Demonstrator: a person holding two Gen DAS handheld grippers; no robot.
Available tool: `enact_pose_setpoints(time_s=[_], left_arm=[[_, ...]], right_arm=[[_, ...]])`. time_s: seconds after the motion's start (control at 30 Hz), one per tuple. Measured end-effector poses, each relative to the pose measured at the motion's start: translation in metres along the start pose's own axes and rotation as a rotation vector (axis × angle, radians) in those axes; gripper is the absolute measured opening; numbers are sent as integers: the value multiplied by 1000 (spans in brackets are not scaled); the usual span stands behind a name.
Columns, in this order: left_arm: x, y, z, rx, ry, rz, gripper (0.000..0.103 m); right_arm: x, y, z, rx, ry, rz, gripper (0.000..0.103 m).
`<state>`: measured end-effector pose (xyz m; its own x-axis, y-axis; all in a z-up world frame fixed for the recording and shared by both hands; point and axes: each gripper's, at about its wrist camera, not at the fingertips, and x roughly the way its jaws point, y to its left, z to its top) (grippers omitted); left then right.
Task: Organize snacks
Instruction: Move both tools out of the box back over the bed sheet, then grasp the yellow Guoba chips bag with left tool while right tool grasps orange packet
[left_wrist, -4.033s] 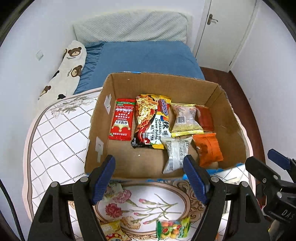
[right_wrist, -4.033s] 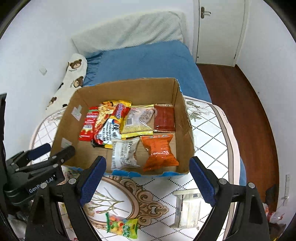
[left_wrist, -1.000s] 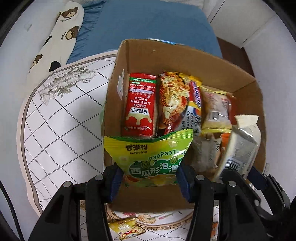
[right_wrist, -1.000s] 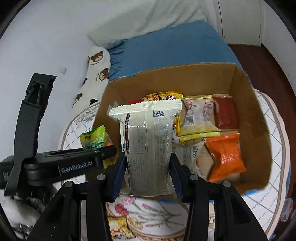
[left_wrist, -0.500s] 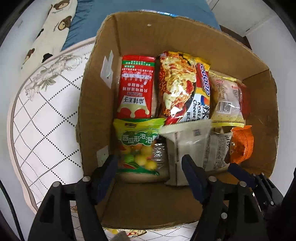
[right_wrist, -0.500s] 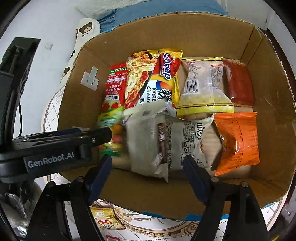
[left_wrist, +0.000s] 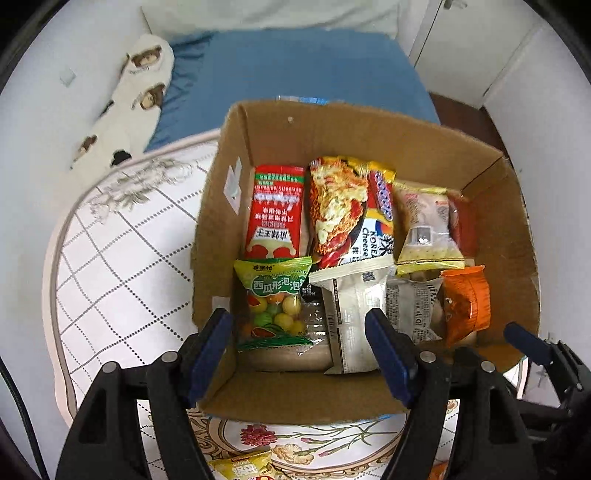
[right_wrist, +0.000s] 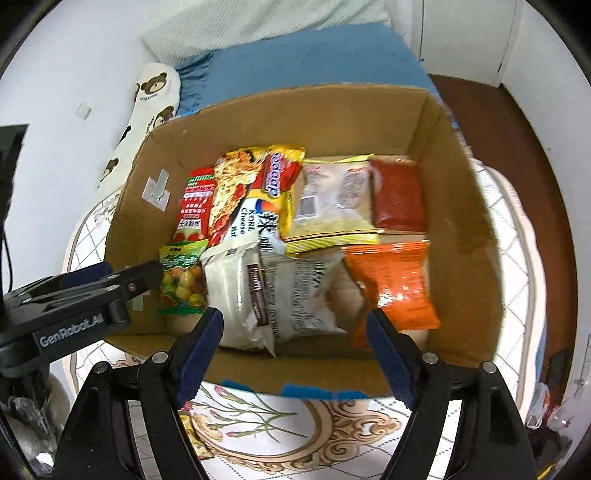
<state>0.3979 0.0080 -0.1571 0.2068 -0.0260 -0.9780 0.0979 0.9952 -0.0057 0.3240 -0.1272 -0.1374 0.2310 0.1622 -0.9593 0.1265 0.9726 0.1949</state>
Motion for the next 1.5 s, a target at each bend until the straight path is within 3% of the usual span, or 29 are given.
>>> enact_pose_setpoints(time_s=[0.07, 0.13, 0.47, 0.7, 0.87, 1.03, 1.27, 1.37, 1.5], left_arm=[[-10, -2, -7, 3, -38, 2, 74], [-20, -4, -14, 8, -77, 5, 74], [-80, -14, -53, 40, -246, 3, 74], [-121, -20, -82, 52, -351, -7, 74], [-138, -15, -99, 34, -368, -37, 74], [-127, 5, -136, 8, -301, -32, 74], [-45, 44, -209, -36, -19, 43, 74], [-6, 61, -226, -98, 114, 21, 74], [28, 68, -233, -129, 179, 21, 74]], right_arm=[[-7, -2, -5, -8, -25, -20, 86], [-16, -4, -10, -13, -50, -42, 98], [-73, -5, -41, -45, -211, -110, 98], [-126, -6, -70, -49, -329, -109, 98], [-152, -6, -91, -39, -353, -64, 98], [-151, -15, -126, -11, -281, -8, 98], [-85, -65, -205, 130, -21, 9, 98], [-53, -86, -232, 179, 78, -14, 98], [-20, -104, -263, 204, 184, -29, 98]])
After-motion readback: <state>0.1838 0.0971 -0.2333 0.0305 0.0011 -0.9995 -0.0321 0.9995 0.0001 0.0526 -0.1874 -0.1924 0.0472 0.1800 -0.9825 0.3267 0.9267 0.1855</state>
